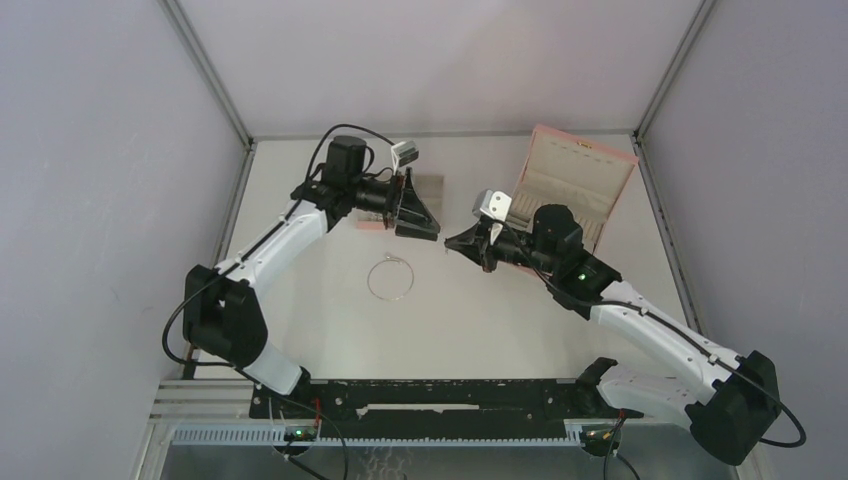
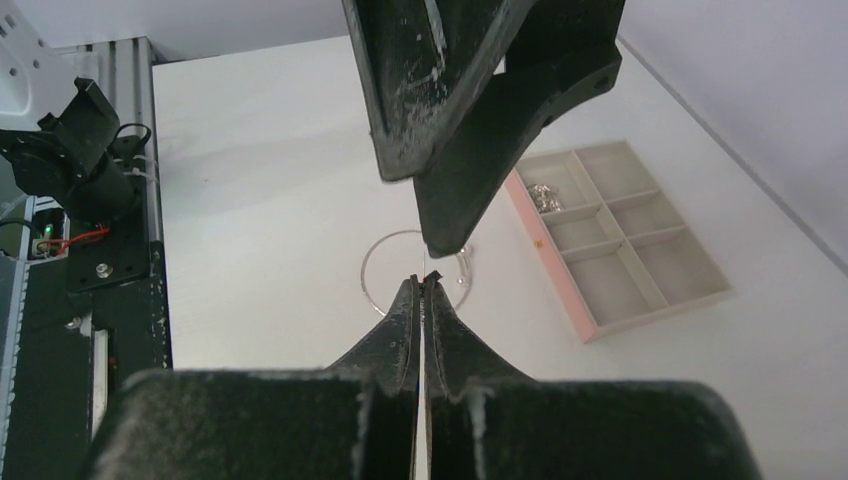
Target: Organize the mixed jewelry
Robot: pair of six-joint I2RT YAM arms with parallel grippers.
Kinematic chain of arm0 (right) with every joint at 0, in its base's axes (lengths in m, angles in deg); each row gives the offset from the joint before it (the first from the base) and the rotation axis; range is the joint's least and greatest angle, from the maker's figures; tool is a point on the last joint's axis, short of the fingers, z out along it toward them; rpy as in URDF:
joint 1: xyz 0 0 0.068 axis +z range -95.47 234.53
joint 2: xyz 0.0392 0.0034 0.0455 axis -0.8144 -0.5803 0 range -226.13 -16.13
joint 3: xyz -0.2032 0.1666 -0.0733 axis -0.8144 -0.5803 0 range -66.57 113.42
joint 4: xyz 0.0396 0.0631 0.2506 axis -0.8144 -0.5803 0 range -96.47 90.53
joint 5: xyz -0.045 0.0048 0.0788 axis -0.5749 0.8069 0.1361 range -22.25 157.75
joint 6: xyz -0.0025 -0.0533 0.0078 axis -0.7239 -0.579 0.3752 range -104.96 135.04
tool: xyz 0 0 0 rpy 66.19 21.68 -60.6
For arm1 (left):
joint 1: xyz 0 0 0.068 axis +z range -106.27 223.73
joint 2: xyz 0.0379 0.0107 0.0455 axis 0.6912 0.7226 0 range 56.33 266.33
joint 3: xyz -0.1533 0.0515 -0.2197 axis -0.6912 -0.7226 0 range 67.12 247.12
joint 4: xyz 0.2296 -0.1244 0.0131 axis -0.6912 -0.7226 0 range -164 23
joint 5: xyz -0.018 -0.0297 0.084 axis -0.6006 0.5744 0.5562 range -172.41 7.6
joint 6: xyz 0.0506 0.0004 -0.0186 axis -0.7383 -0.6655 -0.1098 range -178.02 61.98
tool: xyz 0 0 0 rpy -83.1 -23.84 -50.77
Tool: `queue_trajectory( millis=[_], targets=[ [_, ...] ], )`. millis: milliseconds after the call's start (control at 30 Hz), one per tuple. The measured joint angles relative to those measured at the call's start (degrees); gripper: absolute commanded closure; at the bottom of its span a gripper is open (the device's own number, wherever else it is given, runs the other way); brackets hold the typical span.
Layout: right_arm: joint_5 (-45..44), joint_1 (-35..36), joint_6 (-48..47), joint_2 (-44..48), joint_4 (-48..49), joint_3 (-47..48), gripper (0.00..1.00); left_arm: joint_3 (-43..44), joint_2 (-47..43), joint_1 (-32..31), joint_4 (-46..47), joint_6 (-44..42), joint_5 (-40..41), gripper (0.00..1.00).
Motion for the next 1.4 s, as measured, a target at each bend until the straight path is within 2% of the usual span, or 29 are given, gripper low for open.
queue_trajectory(
  millis=[267,400,533,667,933,1067,1400],
  targets=[
    [-2.16,-6.03,-1.53,3.32,-7.19,0.09,1.0,-0.02,-1.03,3.48,-0.24,-0.02,1.6,0.27],
    [-3.91,-12.55,-3.28,5.42,-17.64,3.28,1.0,-0.02,-2.89,5.73,-1.64,-1.2,5.53,0.27],
    [-7.34,-17.66,-6.19,3.87,-31.12,11.89,1.0,-0.02,-4.63,6.29,-4.79,-4.09,12.74,0.28],
    [-11.82,-21.57,-8.46,-1.9,-43.91,21.42,1.0,-0.02,-6.08,6.25,-7.91,-6.97,21.42,0.28],
    [-17.79,-27.3,-11.85,-16.96,-61.46,32.85,1.0,-1.07,-7.78,6.25,-10.38,-10.27,34.32,0.28],
    [-18.25,-28.89,-14.64,-23.12,-65.9,37.07,1.0,-2.54,-9.05,6.25,-11.39,-11.47,37.57,0.28],
    [-17.33,-30.86,-20.85,-32.26,-71.8,39.34,1.0,-3.76,-9.81,6.25,-11.85,-14.69,39.04,0.28]
  ],
)
